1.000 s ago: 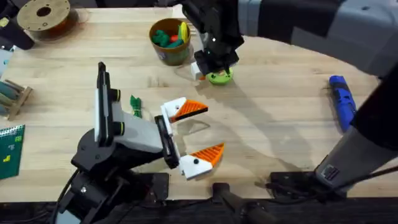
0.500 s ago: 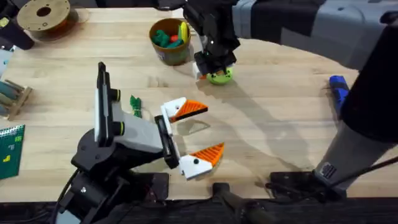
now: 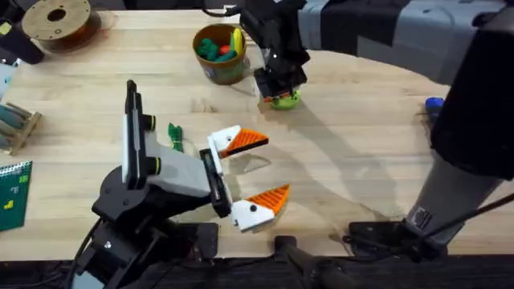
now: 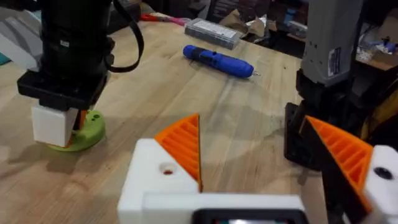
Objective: Pick up the gripper from the table and insert it into the empty holder that is missing its gripper. Then pick up a screw, insert it into the mounting hole, and use the screwdriver to tighten it. Finally, clean up the table by picking up the vegetable and placing it into the bucket.
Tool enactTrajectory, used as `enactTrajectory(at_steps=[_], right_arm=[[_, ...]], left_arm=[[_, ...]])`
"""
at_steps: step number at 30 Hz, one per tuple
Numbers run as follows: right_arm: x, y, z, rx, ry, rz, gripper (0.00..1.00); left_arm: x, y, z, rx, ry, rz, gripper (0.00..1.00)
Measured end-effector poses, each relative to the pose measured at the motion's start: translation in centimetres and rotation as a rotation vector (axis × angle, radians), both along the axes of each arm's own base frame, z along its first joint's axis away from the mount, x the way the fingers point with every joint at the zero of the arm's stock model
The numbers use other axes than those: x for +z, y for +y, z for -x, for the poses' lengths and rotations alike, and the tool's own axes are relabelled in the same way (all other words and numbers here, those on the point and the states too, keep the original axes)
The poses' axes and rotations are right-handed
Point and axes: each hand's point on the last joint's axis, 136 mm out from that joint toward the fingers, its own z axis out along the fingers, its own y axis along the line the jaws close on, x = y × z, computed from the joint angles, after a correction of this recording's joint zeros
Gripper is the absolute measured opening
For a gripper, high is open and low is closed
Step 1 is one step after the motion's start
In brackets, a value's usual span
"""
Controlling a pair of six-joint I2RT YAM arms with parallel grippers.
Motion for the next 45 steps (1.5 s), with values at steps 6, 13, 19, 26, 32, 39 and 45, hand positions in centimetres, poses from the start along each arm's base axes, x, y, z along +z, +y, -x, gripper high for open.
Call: enactTrajectory(at_steps=[6, 13, 19, 26, 32, 39, 45], right_arm=[[0.1, 0.0, 0.0, -0.002, 0.000, 0.001, 0.092], [0.1, 0.0, 0.0, -0.001, -0.002, 0.002, 0.009], [0.2, 0.0, 0.1, 0.003, 0.002, 0.005, 0.007], [1.6, 0.1, -0.1, 0.042, 0.000, 0.013, 0.007], [3.7, -0.5, 0.8, 0.068, 0.044, 0.049, 0.007], [9.5, -1.2, 1.7, 0.080, 0.006, 0.024, 0.007], [16.3, -2.2, 3.9, 0.108, -0.098, -0.067, 0.007]], left_arm=[[0.0, 0.0, 0.0, 0.000, 0.000, 0.000, 0.987], [0.0, 0.0, 0.0, 0.000, 0.000, 0.000, 0.987], [0.0, 0.0, 0.0, 0.000, 0.000, 0.000, 0.987], [0.0, 0.0, 0.0, 0.000, 0.000, 0.000, 0.987], [0.0, 0.0, 0.0, 0.000, 0.000, 0.000, 0.987], [0.0, 0.0, 0.0, 0.000, 0.000, 0.000, 0.987], [0.0, 0.0, 0.0, 0.000, 0.000, 0.000, 0.987]])
